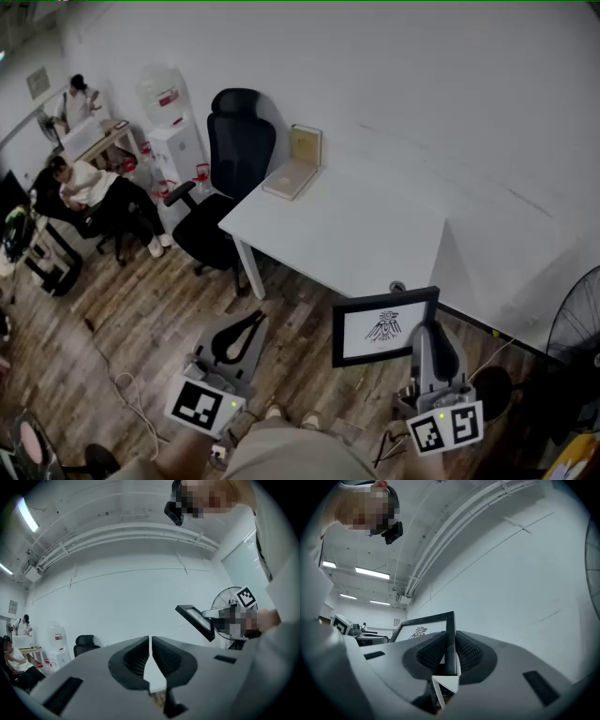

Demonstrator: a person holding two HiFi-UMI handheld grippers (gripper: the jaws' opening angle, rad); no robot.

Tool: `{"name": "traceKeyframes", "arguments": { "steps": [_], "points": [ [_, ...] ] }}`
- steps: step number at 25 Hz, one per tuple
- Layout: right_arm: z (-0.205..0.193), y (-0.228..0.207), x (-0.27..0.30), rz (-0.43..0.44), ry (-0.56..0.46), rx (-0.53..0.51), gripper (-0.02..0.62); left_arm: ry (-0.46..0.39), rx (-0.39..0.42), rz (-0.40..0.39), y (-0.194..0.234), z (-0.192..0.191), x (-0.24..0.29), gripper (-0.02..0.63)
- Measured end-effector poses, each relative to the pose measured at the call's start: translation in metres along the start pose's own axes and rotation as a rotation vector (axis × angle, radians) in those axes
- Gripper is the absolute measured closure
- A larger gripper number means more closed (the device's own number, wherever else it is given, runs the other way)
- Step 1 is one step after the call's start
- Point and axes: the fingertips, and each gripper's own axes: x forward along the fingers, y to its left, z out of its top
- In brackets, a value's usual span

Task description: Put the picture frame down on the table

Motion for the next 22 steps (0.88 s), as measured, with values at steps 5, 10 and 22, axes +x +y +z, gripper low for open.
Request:
{"name": "traceKeyframes", "arguments": {
  "steps": [5,10,22],
  "points": [
    [0.002,-0.005,-0.003,-0.018,0.002,0.01,0.512,0.0,-0.004,-0.004,-0.004,0.002,0.0,0.571],
    [0.0,-0.012,-0.006,-0.03,0.012,0.014,0.512,0.005,-0.009,-0.002,-0.009,0.001,-0.001,0.571],
    [-0.007,-0.027,-0.018,-0.033,0.026,0.019,0.512,0.02,-0.019,-0.02,-0.031,-0.002,0.008,0.571]
  ]
}}
